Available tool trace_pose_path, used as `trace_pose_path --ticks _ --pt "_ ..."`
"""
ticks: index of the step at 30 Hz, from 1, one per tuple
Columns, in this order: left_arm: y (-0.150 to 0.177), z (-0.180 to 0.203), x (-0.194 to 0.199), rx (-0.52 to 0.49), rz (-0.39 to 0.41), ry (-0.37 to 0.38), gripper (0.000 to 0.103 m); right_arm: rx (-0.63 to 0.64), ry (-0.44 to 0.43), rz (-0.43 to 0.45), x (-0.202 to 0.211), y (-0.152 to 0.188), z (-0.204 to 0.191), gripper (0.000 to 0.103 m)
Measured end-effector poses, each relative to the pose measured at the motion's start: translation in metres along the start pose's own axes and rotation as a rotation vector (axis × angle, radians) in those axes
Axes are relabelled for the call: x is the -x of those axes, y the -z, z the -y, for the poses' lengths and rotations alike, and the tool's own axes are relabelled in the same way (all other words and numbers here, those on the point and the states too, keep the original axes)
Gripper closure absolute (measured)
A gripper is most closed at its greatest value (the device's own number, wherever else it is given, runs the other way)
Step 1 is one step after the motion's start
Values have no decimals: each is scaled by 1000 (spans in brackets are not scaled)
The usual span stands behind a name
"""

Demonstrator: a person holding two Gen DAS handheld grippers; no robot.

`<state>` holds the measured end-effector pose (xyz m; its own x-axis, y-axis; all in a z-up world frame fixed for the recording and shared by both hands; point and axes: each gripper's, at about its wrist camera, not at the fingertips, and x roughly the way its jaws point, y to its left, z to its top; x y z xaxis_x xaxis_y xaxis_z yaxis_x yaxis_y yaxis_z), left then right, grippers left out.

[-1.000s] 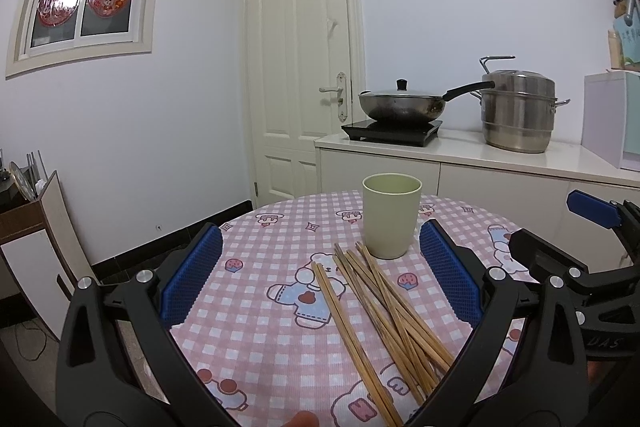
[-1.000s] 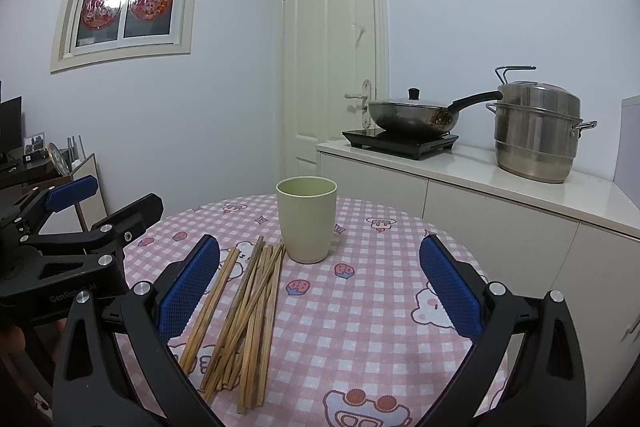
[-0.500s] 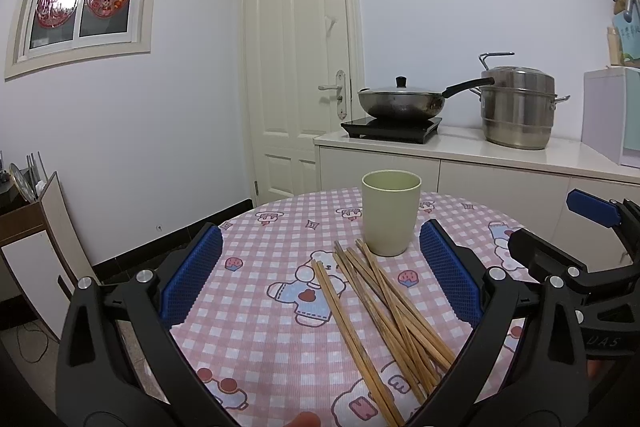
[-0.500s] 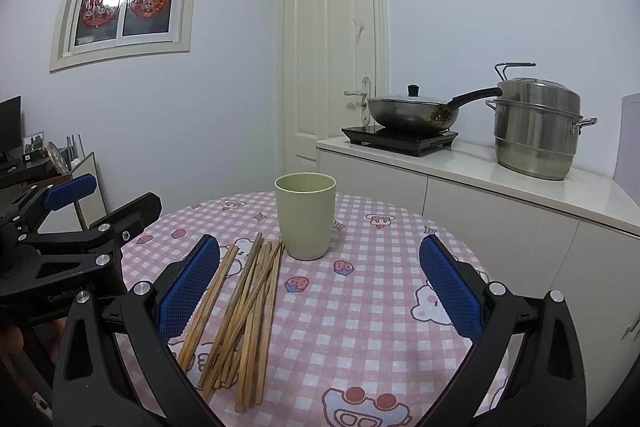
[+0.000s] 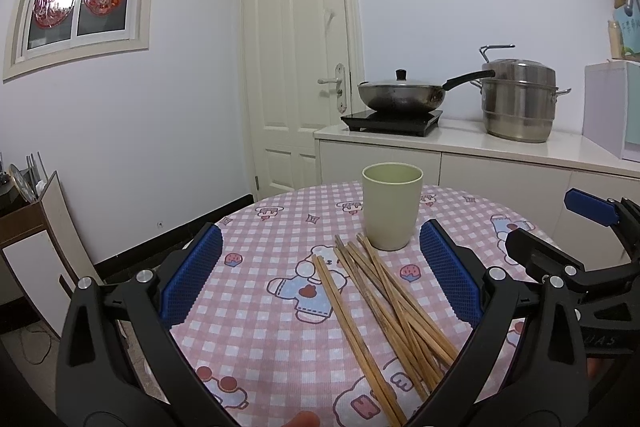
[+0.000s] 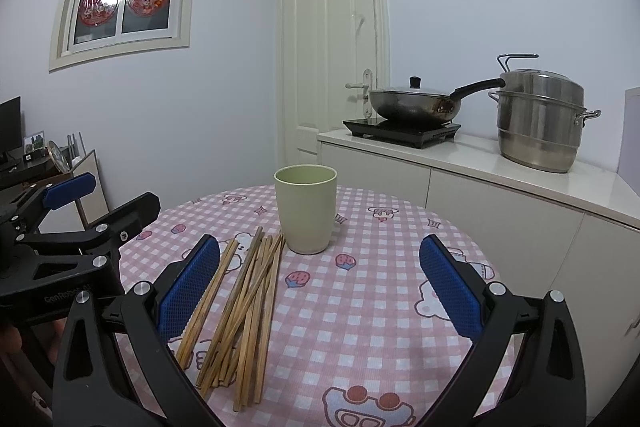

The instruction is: Organize utensils

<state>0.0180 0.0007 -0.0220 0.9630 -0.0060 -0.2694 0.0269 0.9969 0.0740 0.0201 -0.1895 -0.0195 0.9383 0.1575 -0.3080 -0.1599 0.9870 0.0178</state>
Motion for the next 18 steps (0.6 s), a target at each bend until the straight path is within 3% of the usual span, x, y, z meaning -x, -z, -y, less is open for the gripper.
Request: trace_pose_path --ticks 10,18 --pt "11 -11 -28 12 -135 10 6 -26 -21 -70 -23 4 9 7" --pt "33 -31 -62 60 -307 49 6 -60 -71 -178 -47 12 15 7"
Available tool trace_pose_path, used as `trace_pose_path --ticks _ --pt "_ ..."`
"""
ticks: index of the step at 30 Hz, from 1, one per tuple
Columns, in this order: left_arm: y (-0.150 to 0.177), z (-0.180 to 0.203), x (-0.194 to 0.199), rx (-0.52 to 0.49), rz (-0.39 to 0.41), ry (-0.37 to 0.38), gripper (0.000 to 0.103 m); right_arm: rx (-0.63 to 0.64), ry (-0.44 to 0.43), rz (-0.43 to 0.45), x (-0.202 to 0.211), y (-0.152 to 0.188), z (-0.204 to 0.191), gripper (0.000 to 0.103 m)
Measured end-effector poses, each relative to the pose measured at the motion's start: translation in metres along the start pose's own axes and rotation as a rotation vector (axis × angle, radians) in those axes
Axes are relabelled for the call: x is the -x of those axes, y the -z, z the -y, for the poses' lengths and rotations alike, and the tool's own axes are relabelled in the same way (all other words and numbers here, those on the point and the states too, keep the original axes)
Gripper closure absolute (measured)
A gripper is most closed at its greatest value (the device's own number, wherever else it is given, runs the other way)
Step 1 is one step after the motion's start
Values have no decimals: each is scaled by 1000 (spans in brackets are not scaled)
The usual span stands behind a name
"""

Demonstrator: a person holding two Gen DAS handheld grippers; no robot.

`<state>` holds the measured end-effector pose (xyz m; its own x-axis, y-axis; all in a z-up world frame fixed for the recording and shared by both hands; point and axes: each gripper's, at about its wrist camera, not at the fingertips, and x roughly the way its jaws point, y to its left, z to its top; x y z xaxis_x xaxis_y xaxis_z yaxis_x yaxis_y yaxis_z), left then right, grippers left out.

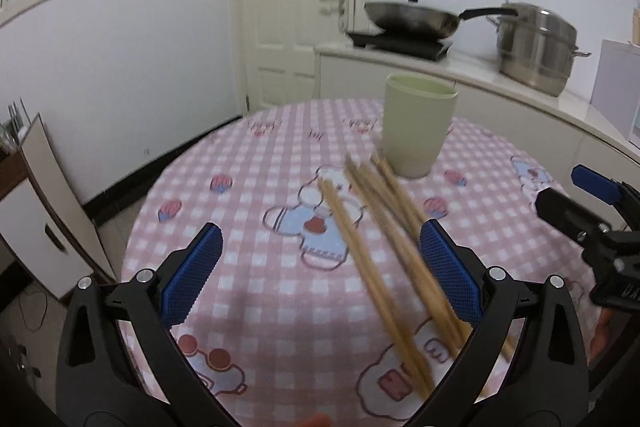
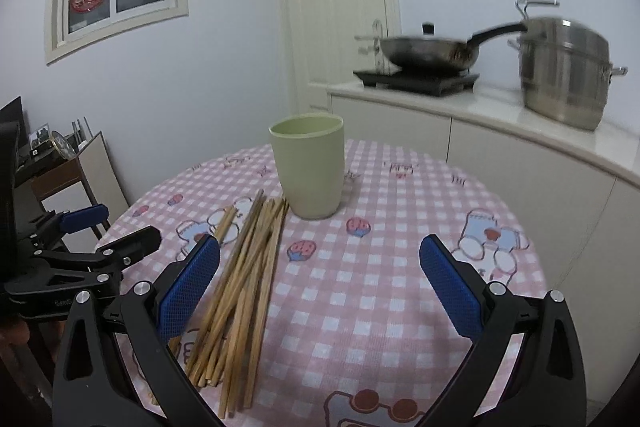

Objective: Organize utensils
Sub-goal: 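Lower the left gripper onto the wooden chopsticks and close on one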

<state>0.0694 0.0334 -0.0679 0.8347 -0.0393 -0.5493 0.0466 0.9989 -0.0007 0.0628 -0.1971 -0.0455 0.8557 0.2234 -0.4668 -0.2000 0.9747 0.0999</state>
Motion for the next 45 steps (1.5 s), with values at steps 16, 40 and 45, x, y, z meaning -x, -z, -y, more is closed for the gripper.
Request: trace_pose_path --ticks 16,40,45 --pt "12 -2 -46 36 -238 33 6 -64 -32 -148 -30 3 15 7" --pt "-4 47 -66 23 -266 141 57 14 89 -119 -26 -5 31 7" --pt "-7 46 -73 42 -286 140 68 19 73 -133 -31 -5 34 7"
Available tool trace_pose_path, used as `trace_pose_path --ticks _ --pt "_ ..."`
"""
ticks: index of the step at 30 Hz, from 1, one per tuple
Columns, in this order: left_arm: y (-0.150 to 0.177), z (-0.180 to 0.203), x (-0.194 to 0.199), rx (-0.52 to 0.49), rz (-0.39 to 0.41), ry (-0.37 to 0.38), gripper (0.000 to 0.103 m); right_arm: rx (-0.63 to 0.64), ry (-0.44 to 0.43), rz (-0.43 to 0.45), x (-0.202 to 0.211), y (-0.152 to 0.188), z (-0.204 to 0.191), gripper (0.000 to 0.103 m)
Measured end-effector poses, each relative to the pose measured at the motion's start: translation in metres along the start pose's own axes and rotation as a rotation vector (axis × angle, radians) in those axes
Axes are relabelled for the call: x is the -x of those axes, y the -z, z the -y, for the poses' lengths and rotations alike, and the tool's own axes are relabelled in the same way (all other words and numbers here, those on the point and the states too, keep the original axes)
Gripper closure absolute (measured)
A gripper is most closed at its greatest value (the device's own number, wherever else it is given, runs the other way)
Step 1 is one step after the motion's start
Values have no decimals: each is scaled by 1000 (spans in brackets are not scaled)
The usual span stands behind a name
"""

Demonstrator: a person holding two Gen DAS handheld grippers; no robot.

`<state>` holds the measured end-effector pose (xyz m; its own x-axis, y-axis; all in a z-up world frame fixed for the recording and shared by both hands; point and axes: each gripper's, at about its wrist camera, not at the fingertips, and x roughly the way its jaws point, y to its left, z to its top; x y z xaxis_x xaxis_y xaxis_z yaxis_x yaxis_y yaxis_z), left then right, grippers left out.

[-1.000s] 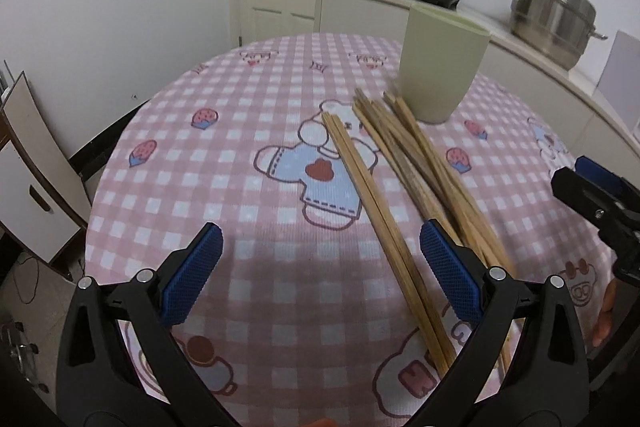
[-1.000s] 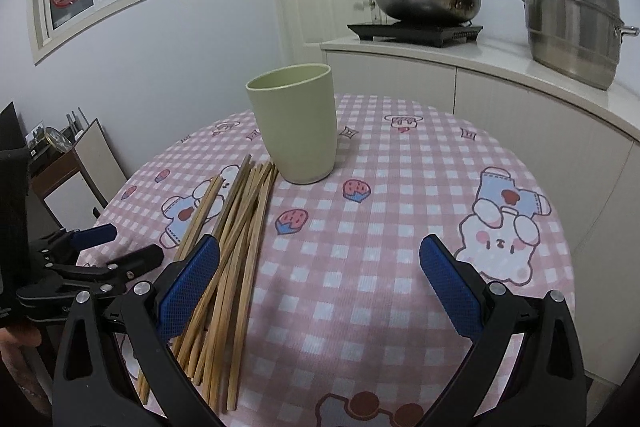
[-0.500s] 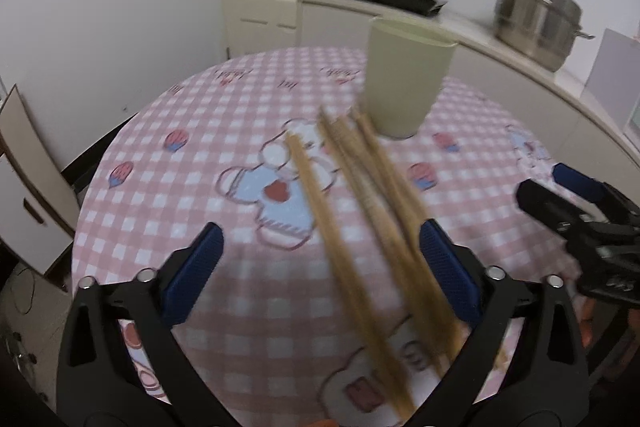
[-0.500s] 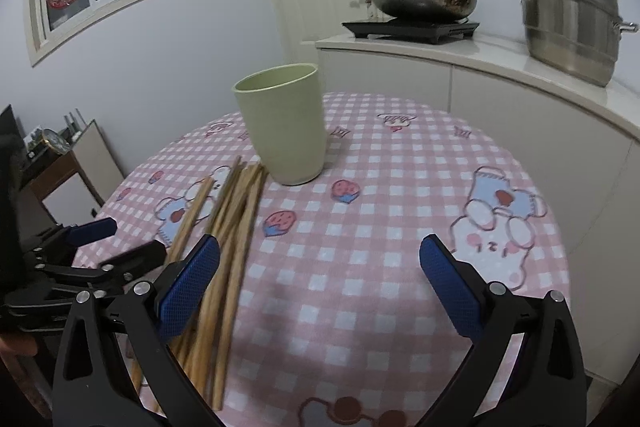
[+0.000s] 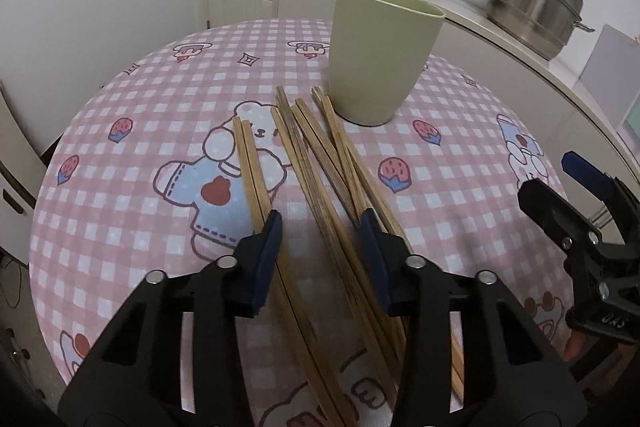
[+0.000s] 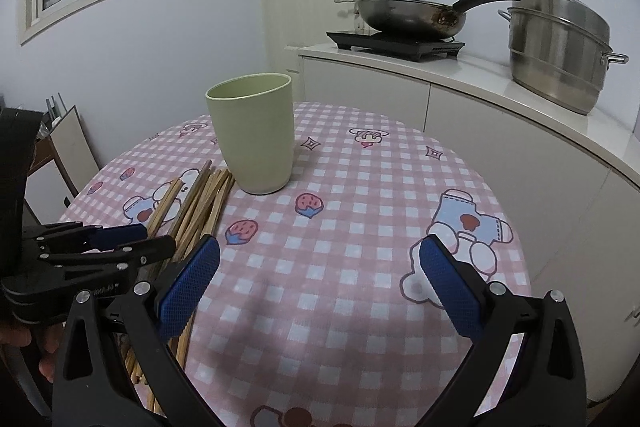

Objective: Organize utensils
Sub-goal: 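Lower the left gripper onto the wooden chopsticks and close on one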

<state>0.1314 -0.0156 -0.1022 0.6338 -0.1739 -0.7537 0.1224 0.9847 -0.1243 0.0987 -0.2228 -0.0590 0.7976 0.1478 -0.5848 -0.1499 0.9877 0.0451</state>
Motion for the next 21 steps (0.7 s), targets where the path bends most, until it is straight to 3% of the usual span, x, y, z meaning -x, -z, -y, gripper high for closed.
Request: trace_pose_path --ticks 8,14,17,21 --pt "-4 -2 -9 32 -41 11 73 18 -16 -8 -4 -2 0 7" --pt "-4 2 -13 -2 -55 -6 78 24 -22 -15 -5 -2 0 7" --pt "-5 6 -15 -14 -56 17 88 35 -20 -20 -7 -2 -3 7" --pt "-8 0 -18 3 -70 54 88 50 -18 -28 -9 -3 -6 7"
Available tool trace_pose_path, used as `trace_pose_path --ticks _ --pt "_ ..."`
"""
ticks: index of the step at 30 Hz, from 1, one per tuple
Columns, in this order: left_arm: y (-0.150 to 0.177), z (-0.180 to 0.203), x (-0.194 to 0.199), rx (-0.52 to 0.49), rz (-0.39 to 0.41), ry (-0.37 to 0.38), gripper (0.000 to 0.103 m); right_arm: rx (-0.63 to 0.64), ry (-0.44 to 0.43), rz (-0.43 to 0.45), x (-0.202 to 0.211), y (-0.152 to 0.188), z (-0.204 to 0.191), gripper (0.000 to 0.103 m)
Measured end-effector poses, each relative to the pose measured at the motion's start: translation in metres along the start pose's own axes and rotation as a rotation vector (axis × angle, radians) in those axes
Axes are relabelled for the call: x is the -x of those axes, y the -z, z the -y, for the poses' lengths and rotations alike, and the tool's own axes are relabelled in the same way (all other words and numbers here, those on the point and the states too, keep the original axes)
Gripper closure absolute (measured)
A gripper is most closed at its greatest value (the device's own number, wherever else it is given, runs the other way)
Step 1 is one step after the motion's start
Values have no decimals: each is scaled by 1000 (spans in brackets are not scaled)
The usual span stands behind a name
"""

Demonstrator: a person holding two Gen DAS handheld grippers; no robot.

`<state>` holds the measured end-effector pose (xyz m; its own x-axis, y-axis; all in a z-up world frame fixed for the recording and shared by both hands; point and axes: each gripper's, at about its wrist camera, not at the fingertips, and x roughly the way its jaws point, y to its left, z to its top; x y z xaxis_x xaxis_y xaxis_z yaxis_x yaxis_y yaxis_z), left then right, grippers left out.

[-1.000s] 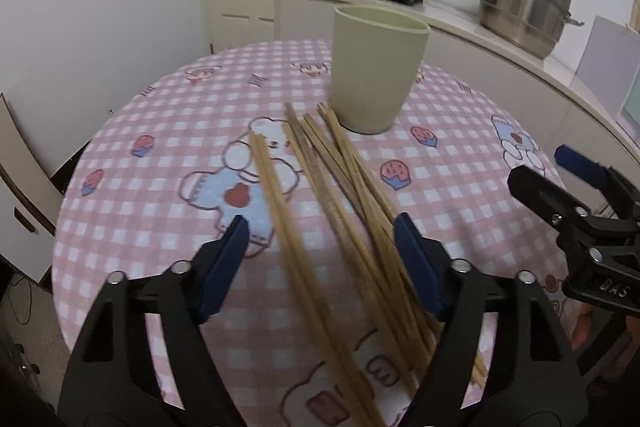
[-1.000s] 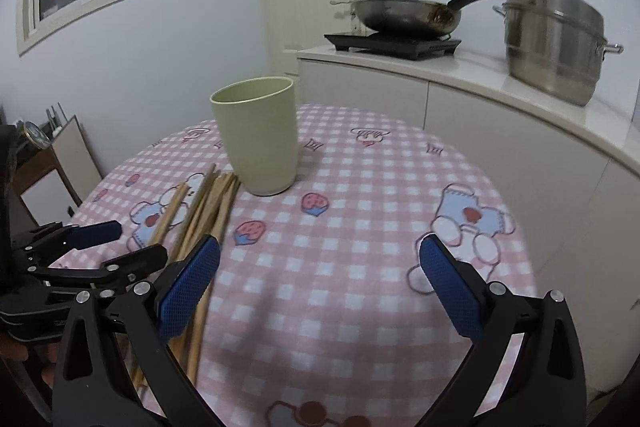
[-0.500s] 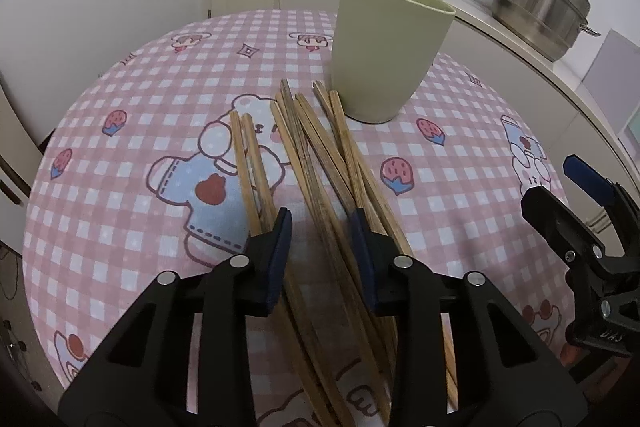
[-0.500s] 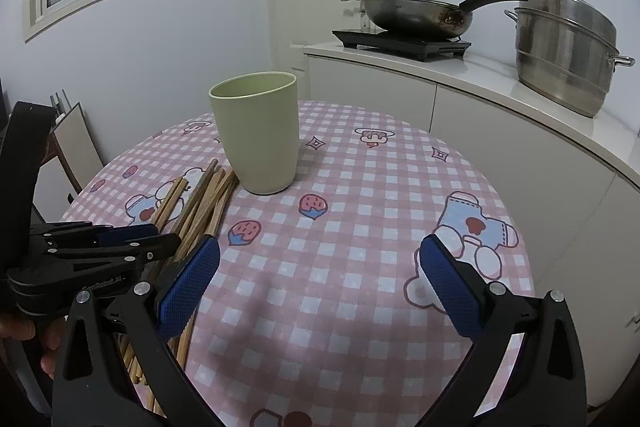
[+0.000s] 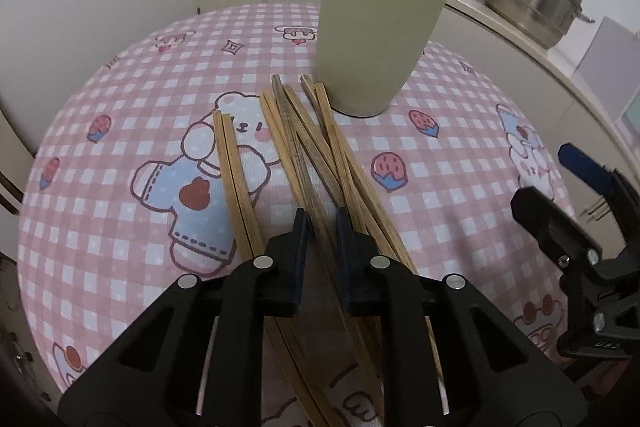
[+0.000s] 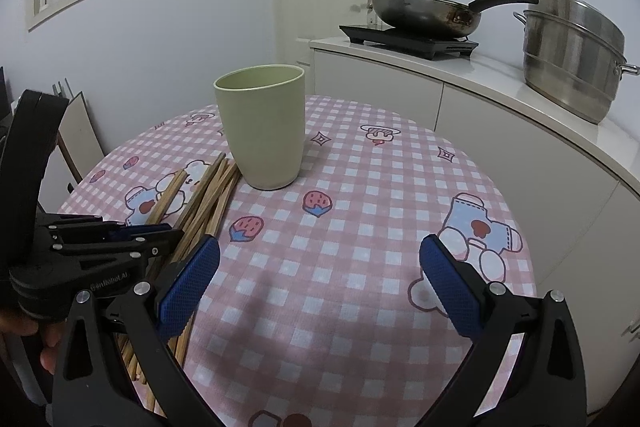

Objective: Organize utensils
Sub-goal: 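Lower the left gripper onto the wooden chopsticks and close on one, then bring the right gripper beside the left gripper and close on another chopstick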

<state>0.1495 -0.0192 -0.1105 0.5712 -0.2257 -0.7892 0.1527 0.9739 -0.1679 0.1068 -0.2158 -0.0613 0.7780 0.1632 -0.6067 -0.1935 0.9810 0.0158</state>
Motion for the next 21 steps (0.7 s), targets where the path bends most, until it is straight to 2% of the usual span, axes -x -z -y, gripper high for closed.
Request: trace_pose_path --ticks 4,9,14,21 --pt "-9 -12 -3 36 -58 66 88 14 -13 -19 -5 -4 -2 7" --pt "-14 -9 -8 4 -60 51 86 25 -33 -39 -12 -12 -6 7" --pt "-21 -17 -12 31 -99 100 86 53 -44 -71 -20 -16 -13 7" --pt "-33 -19 -17 7 -132 104 86 84 -55 -108 -30 -21 -23 7"
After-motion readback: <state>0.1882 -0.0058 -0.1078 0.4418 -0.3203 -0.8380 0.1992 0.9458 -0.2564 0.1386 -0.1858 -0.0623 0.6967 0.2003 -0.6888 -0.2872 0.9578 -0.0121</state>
